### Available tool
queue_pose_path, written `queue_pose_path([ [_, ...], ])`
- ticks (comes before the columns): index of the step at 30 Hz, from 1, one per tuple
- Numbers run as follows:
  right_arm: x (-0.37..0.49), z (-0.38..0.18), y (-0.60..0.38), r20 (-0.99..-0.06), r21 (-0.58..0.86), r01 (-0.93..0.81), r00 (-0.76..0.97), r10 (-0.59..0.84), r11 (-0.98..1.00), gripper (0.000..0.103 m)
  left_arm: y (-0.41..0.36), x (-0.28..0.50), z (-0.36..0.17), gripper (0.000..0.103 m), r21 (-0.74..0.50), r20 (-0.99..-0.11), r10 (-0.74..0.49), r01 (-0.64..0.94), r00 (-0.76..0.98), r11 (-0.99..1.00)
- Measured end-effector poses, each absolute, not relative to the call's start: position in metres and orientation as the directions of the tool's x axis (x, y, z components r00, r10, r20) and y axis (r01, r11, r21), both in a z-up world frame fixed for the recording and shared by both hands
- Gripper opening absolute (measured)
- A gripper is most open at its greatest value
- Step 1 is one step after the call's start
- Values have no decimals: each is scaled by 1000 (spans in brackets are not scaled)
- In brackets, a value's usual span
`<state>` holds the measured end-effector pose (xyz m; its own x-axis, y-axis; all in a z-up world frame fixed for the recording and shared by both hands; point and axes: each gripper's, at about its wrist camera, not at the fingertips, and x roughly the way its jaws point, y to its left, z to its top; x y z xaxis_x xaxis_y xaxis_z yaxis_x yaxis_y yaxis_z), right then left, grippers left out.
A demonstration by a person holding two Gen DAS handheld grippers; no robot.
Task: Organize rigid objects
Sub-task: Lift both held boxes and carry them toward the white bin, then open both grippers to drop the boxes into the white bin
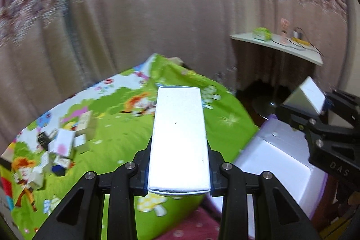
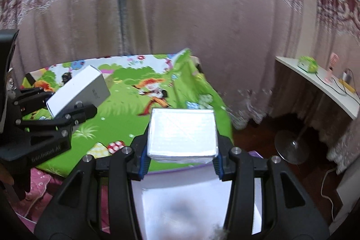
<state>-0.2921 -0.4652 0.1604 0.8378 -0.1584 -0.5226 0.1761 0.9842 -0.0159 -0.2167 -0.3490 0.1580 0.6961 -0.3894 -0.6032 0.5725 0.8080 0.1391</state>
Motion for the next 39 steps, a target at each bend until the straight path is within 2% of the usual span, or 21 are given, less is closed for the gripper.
queue_pose_path([
  [10,-322,140,-513,-572,-6,307,780,-256,952,49,-411,-252,127,37,179,-662,-455,715,595,676],
  [16,-336,124,-533,-608,-6,362,739,-291,932,49,-433,-259,108,37,158,-706,-474,769,527,619],
  [21,-344,110,-553,-647,0,418,692,-319,908,49,-446,-260,91,38,7,-754,-554,848,352,529],
  [22,-345,107,-557,-654,2,433,682,-326,902,49,-448,-260,88,44,-31,-763,-569,862,307,506],
  [23,-347,105,-561,-663,0,447,670,-335,894,51,-449,-261,85,55,-68,-771,-580,872,263,485],
  [25,-347,102,-568,-683,-5,472,642,-348,882,71,-448,-262,81,67,-117,-770,-601,878,215,464],
  [27,-350,101,-573,-684,2,498,634,-362,867,79,-442,-257,79,68,-154,-762,-615,866,203,475],
  [30,-349,105,-571,-680,7,493,640,-358,870,80,-418,-237,82,71,-204,-738,-633,817,233,539],
  [33,-334,107,-558,-682,1,453,652,-330,892,81,-384,-211,87,72,-186,-721,-610,756,330,628],
  [39,-274,106,-485,-703,-26,238,686,-187,971,82,-274,-162,82,75,-90,-700,-446,551,557,830],
])
